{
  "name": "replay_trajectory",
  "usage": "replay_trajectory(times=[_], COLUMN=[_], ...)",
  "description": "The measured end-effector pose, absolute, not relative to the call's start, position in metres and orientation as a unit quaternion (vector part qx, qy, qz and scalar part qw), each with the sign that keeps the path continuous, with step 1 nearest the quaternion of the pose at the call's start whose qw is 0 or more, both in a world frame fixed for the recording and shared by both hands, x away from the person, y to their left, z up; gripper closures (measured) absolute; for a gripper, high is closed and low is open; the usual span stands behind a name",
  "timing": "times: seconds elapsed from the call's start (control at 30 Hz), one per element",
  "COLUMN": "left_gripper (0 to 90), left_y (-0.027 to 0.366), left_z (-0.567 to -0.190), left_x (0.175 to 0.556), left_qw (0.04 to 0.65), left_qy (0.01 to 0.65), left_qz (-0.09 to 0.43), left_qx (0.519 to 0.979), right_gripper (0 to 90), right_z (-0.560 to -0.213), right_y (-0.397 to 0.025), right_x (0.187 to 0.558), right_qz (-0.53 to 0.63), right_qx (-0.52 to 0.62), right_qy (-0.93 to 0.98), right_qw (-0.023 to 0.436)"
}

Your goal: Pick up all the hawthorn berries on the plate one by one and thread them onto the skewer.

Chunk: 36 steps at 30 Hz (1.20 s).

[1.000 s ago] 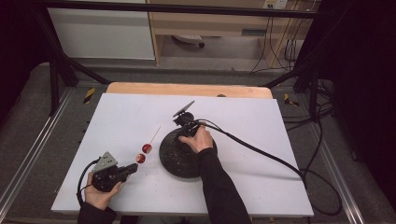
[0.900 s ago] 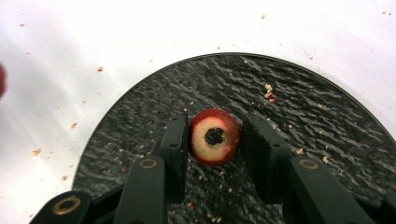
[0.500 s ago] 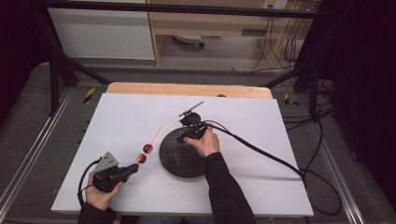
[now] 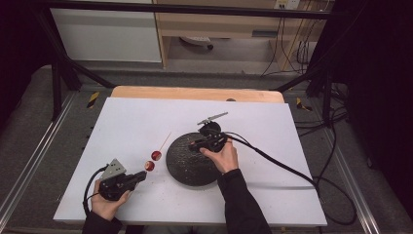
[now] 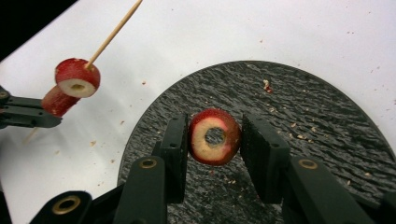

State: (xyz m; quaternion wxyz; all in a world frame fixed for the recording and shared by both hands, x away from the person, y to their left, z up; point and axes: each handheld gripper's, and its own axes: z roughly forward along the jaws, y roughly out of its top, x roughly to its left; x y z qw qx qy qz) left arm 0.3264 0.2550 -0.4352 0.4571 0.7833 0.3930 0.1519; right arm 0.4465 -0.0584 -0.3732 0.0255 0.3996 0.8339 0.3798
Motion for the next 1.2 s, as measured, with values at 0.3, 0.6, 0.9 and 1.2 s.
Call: replay_trajectory(times=[0.3,0.6,0.9,1.2], left_gripper=[88.5,88.5,88.5,88.5], left_y=[0.251,0.241,0.231,0.223], left_z=[-0.435,-0.435,-0.436,-0.437], left_x=[0.325,0.325,0.322,0.319], left_qw=[0.461,0.463,0.465,0.467], left_qy=[0.39,0.385,0.38,0.379], left_qz=[0.151,0.151,0.15,0.15], left_qx=[0.783,0.784,0.785,0.785], right_gripper=[63.1,63.1,63.1,63.1], right_z=[-0.382,-0.39,-0.411,-0.429], right_y=[-0.074,-0.09,-0.097,-0.092], right_x=[0.434,0.418,0.402,0.39], right_qz=[0.424,0.492,0.576,0.637], right_qx=[0.411,0.424,0.446,0.465], right_qy=[0.807,0.76,0.685,0.614], right_qw=[0.019,0.022,0.02,0.026])
